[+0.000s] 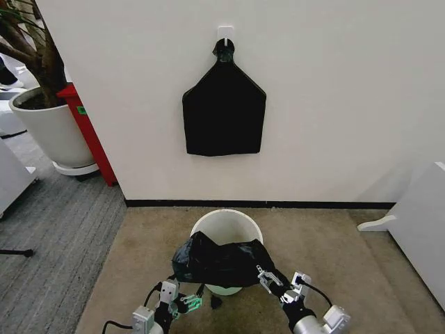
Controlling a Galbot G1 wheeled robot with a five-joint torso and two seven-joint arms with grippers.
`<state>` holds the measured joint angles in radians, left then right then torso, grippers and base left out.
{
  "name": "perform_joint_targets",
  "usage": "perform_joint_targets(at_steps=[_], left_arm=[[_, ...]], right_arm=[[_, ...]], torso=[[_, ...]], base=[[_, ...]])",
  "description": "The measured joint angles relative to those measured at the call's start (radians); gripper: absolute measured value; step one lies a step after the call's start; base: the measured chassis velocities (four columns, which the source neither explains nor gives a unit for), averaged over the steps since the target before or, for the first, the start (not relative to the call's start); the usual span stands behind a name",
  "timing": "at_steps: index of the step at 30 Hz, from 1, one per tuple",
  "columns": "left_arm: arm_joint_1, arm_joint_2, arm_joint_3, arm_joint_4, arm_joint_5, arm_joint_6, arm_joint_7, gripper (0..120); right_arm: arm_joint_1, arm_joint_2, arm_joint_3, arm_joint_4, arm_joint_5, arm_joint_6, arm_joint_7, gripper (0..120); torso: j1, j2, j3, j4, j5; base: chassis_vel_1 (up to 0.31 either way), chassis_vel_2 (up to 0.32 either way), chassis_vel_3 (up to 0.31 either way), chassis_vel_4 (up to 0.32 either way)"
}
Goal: Place the garbage bag over the trash bin.
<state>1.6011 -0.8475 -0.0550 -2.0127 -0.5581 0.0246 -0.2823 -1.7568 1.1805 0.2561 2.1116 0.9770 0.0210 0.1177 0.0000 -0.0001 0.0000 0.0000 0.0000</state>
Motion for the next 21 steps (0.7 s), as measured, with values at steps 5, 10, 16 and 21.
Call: perform_joint_targets(at_steps=[5, 10, 16, 21], left_arm=[[-0.039, -0.013, 0.007, 0.035, -0.004, 0.011, -0.006, 100], [-0.042, -0.021, 0.012, 0.035, -0.002, 0.016, -0.007, 100], [0.014, -0.017, -0.006, 0.006, 0.020, 0.010, -0.007, 100], [0.052, -0.005, -0.017, -0.045, 0.026, 0.001, -0.012, 100]], right_arm=[[0.007, -0.001, 0.007, -0.002, 0.004, -0.003, 0.030, 100], [-0.006, -0.015, 0.030, 0.017, 0.022, -0.021, 0.045, 100], [0.001, -0.014, 0.034, 0.016, 0.023, -0.023, 0.050, 100], [-0.001, -0.008, 0.034, 0.014, 0.017, -0.024, 0.050, 100]], torso=[[0.000, 0.000, 0.000, 0.0000, 0.0000], [0.000, 0.000, 0.000, -0.0002, -0.0001], [0.000, 0.000, 0.000, 0.0001, 0.0000], [0.000, 0.000, 0.000, 0.0000, 0.0001]], base=[[0.000, 0.000, 0.000, 0.000], [0.000, 0.000, 0.000, 0.000], [0.000, 0.000, 0.000, 0.000], [0.000, 0.000, 0.000, 0.000]])
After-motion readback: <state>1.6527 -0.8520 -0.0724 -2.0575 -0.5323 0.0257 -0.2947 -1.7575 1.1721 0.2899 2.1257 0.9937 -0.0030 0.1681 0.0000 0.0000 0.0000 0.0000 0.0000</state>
